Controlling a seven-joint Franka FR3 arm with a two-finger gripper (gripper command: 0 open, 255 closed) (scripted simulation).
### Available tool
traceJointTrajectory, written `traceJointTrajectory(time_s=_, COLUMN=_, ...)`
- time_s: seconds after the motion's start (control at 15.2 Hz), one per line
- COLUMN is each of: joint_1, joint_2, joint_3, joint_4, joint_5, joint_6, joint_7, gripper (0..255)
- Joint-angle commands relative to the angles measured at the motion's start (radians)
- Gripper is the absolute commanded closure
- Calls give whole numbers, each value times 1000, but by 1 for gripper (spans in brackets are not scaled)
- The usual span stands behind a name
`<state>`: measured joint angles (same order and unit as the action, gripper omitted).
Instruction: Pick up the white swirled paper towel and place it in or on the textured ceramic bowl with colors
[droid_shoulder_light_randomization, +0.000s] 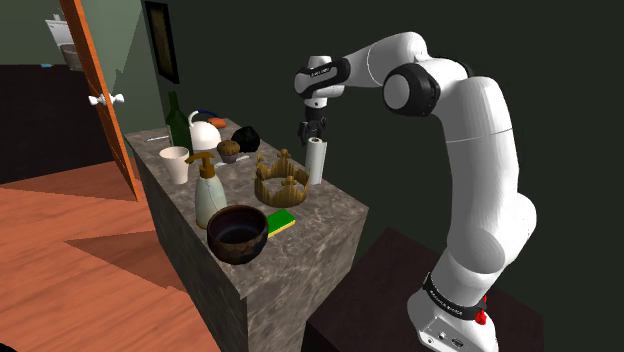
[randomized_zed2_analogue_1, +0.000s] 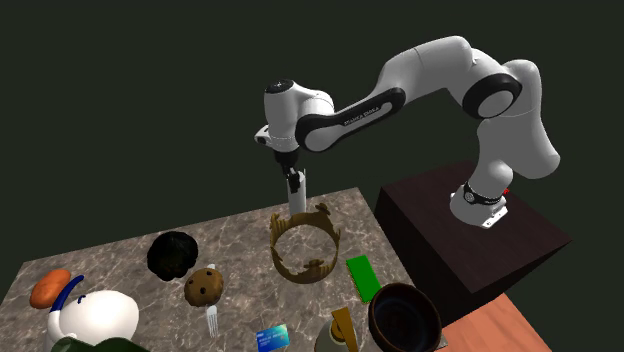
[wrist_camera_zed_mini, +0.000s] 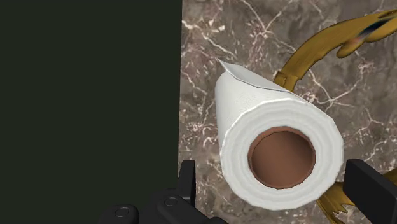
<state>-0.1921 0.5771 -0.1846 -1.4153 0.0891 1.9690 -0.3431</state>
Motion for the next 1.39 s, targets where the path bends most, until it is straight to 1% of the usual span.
traceJointTrajectory(time_s=0.0, joint_1=0, joint_2=4, joint_3=1, joint_4=-15, joint_5=1, joint_6=20, joint_7=-1, gripper=0)
traceJointTrajectory(time_s=0.53, joint_1=0, joint_2=4, joint_3=1, joint_4=-15, joint_5=1, joint_6=19, joint_7=-1, gripper=0)
traceJointTrajectory(time_s=0.59, joint_1=0, joint_2=4, joint_3=1, joint_4=-15, joint_5=1, joint_6=19, joint_7=-1, gripper=255)
traceJointTrajectory(time_s=1.19, joint_1=0, joint_2=4, joint_3=1, joint_4=-15, joint_5=1, joint_6=19, joint_7=-1, gripper=255)
traceJointTrajectory(time_s=1.32, joint_1=0, joint_2=-4, joint_3=0, joint_4=-1, joint_5=-1, joint_6=-3, joint_7=0, gripper=255)
